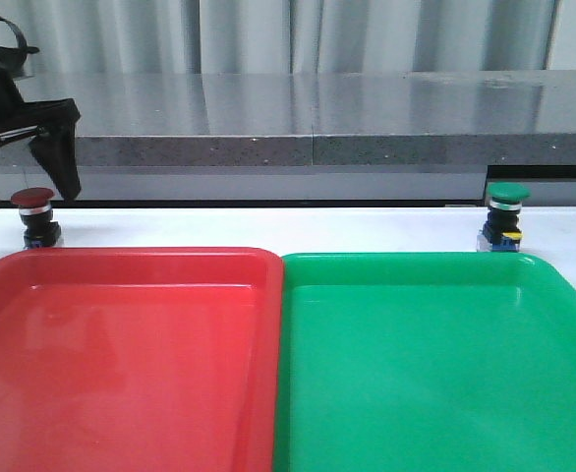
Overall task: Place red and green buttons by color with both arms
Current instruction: 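Lower the open left gripper over the red-capped button, then close the left gripper on the red button and lift it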
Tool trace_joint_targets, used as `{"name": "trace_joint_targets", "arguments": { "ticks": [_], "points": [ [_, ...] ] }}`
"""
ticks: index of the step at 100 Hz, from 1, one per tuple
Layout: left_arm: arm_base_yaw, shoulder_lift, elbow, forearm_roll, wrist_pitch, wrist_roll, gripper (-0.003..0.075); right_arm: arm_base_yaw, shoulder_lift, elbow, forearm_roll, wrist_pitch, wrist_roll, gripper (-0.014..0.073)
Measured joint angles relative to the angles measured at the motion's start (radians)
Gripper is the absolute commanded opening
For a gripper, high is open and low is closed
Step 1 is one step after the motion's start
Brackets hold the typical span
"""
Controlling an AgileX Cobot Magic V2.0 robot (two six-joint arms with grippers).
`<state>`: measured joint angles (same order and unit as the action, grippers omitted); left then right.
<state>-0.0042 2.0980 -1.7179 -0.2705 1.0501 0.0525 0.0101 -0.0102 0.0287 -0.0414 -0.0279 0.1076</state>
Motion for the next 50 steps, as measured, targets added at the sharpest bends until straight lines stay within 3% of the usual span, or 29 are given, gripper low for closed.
{"name": "trace_joint_targets", "arguments": {
  "ticks": [11, 26, 35, 50],
  "points": [
    [0.000, 0.009, 0.000, 0.000, 0.000, 0.000, 0.0531, 0.000, 0.000, 0.000, 0.000, 0.000, 0.000, -0.0064],
    [0.000, 0.009, -0.001, 0.000, -0.004, 0.000, 0.0318, 0.000, 0.000, 0.000, 0.000, 0.000, 0.000, -0.0064],
    [0.000, 0.009, -0.001, 0.000, -0.004, 0.000, 0.0227, 0.000, 0.000, 0.000, 0.000, 0.000, 0.002, -0.0064],
    [0.000, 0.009, -0.001, -0.004, -0.008, 0.000, 0.0122, 0.000, 0.000, 0.000, 0.000, 0.000, 0.004, -0.0064]
  ]
}}
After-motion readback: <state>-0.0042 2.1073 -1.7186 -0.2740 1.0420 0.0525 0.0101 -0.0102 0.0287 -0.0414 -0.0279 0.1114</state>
